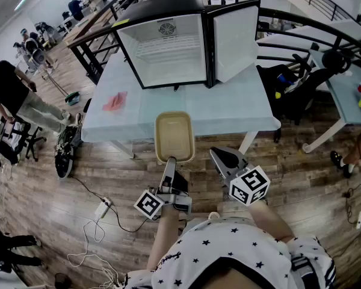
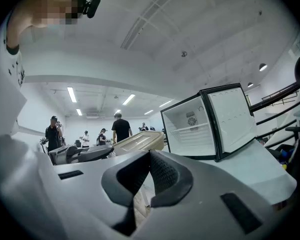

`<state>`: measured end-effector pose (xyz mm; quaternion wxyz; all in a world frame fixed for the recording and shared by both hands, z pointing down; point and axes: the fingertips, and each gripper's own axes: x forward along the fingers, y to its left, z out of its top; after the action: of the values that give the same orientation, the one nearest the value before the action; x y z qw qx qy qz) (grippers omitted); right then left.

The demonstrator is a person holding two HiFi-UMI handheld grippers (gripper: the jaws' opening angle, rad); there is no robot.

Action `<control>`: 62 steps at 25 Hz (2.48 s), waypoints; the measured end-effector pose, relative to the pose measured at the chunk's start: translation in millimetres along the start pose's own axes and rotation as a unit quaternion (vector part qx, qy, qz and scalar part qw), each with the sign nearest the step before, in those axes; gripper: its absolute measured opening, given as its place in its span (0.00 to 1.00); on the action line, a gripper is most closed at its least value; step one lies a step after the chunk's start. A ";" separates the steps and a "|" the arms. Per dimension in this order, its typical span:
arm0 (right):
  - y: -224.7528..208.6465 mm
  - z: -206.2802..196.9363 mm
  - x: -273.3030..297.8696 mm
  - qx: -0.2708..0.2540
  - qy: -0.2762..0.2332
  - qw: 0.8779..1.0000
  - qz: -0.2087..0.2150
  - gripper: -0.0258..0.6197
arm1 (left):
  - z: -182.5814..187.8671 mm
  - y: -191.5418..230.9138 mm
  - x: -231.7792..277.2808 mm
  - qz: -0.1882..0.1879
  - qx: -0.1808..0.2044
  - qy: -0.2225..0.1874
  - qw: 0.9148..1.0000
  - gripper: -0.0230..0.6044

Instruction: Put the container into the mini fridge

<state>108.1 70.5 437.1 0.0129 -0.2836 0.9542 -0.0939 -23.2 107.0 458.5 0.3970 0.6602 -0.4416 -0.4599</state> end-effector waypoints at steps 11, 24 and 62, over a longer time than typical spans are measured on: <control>18.6 -0.7 -21.2 -0.015 -0.002 1.000 -0.001 0.07 | -11.1 -9.0 -20.9 -0.002 0.001 0.006 1.000 0.40; 28.5 -2.4 -31.5 -0.010 -0.002 1.000 0.022 0.07 | -21.5 -14.1 -31.5 -0.001 0.004 0.004 1.000 0.40; -64.4 9.0 95.5 -0.006 0.009 1.000 0.001 0.07 | 54.6 57.2 94.1 0.006 -0.012 -0.001 1.000 0.40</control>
<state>63.4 -35.9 443.0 0.0029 -0.2818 0.9551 -0.0911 -70.3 -5.5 473.3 0.4073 0.6519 -0.4407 -0.4636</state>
